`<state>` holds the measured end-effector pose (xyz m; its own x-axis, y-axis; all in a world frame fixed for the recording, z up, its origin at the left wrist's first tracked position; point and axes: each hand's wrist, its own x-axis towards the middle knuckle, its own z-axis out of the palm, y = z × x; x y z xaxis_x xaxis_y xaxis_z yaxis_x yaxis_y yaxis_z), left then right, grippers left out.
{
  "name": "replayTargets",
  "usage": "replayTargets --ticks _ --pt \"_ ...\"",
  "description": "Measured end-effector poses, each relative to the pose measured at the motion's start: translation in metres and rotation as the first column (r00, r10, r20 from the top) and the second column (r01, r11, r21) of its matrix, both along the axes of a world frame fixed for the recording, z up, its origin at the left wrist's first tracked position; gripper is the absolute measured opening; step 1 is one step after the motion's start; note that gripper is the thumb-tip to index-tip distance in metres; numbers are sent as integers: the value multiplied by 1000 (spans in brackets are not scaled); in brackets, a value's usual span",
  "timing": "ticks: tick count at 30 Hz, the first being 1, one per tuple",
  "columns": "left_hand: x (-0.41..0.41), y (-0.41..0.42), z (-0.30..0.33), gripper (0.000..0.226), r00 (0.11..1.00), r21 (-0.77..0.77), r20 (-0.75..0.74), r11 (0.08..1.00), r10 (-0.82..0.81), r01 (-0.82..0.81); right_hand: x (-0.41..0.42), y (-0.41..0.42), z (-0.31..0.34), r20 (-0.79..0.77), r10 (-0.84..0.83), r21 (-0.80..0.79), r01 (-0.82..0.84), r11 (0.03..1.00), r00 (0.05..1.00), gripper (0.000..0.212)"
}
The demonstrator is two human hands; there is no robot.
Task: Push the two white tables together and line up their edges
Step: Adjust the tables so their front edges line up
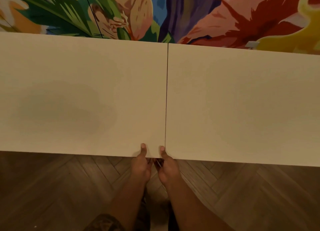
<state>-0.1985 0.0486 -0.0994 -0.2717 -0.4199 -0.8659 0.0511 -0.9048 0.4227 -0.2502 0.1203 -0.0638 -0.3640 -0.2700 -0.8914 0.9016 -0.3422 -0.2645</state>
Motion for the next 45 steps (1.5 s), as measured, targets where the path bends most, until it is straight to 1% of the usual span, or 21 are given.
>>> replayTargets --ticks 6,9,11,15,17,20,22,24,27,29,32,35,39,41,45 --pt "4 -5 -3 36 999 17 37 999 -38 37 2 0 -4 -40 -10 42 12 999 999 40" --pt "8 -4 -1 34 996 21 63 998 -62 61 4 4 -6 -83 2 48 2 999 997 42" --pt "9 -4 1 33 995 22 74 997 -72 71 4 4 -5 -83 23 61 -18 998 996 41" --pt "12 -9 3 35 992 31 47 993 -115 114 4 3 -7 -86 4 79 3 997 996 42" --pt "17 -12 2 40 992 29 17 992 -121 121 6 4 -8 -75 16 92 -9 996 997 39" --pt "26 -18 3 46 999 6 -12 999 -42 43 9 7 -11 -44 39 101 -35 994 998 30" --pt "29 -28 5 48 999 -17 -11 999 41 -42 14 6 -14 -33 24 81 -21 997 999 32" --pt "30 -36 7 49 997 -23 -15 997 71 -71 21 -1 -15 -25 29 56 -28 998 999 38" --pt "28 -39 10 53 998 -6 9 998 61 -61 26 -13 -14 -20 11 48 -10 999 1000 40" --pt "28 -39 10 55 998 7 15 999 54 -54 25 -16 -14 -24 -2 75 4 997 1000 39" --pt "28 -39 8 55 998 16 25 999 50 -50 24 -18 -17 -17 -8 108 10 994 1000 33" --pt "27 -41 8 50 999 24 14 999 37 -38 25 -22 -17 1 -49 125 48 991 999 24" --pt "25 -43 7 55 999 71 37 997 35 -38 24 -25 -16 37 -99 117 94 989 994 20" --pt "23 -44 7 53 998 75 48 996 44 -47 23 -26 -14 49 -121 108 115 987 991 18" --pt "20 -45 6 57 998 86 58 996 35 -40 19 -28 -15 46 -129 138 121 983 991 17"
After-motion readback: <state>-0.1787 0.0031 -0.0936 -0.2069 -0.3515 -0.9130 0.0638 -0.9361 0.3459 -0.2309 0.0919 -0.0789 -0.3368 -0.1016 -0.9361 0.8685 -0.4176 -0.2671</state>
